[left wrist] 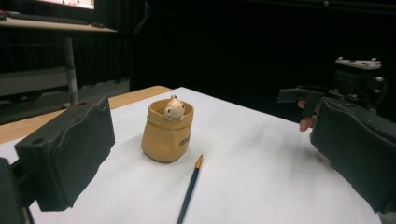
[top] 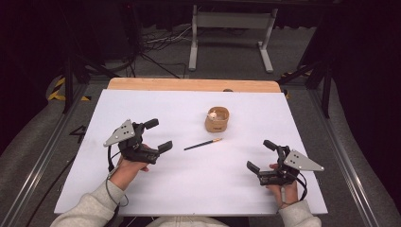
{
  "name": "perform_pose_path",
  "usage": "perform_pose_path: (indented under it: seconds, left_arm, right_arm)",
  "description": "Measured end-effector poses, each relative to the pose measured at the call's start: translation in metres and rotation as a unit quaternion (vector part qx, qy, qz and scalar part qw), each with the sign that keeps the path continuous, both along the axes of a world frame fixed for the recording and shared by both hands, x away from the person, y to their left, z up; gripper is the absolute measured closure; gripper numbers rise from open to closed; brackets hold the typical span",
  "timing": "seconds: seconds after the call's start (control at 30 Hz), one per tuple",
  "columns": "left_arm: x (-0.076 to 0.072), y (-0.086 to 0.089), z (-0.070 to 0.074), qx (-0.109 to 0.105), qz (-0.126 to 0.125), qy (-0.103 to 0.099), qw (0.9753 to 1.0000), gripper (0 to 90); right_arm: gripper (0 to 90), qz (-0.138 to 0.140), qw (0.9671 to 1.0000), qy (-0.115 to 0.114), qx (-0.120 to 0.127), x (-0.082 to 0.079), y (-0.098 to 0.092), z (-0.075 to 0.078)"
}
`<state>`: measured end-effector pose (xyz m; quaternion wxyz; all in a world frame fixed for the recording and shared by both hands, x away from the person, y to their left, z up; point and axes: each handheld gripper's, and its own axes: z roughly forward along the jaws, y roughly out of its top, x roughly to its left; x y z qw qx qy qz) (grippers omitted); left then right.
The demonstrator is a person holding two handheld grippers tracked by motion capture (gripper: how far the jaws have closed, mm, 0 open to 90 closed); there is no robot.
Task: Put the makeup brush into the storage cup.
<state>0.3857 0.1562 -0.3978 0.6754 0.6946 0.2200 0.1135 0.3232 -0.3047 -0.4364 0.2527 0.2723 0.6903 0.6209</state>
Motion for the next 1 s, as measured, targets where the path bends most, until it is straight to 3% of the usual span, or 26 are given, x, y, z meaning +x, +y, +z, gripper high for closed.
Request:
perform_pose_path:
  seconds: [0.33,0.43,0.63,1.0]
  left_arm:
    - [0.016,-0.029,0.009,0.039,-0.028,-0.002,0.9988,3.1]
    - [0.020,-0.036,0.011,0.049,-0.028,0.005,0.9984,3.1]
    - [0.028,-0.043,0.014,0.054,-0.013,-0.009,0.9984,1.4]
    - [0.044,-0.061,0.024,0.088,-0.029,-0.005,0.9957,0.7]
  right_arm:
    - [0.0,-0.008,0.9999,-0.006,-0.002,-0.004,-0.006,-0.002]
    - [0.0,-0.013,0.9999,-0.003,0.001,-0.005,-0.008,-0.002]
    - [0.0,-0.012,0.9999,-0.003,0.001,-0.004,-0.008,-0.003]
    - [0.0,-0.012,0.9999,0.003,0.003,-0.003,-0.008,-0.003]
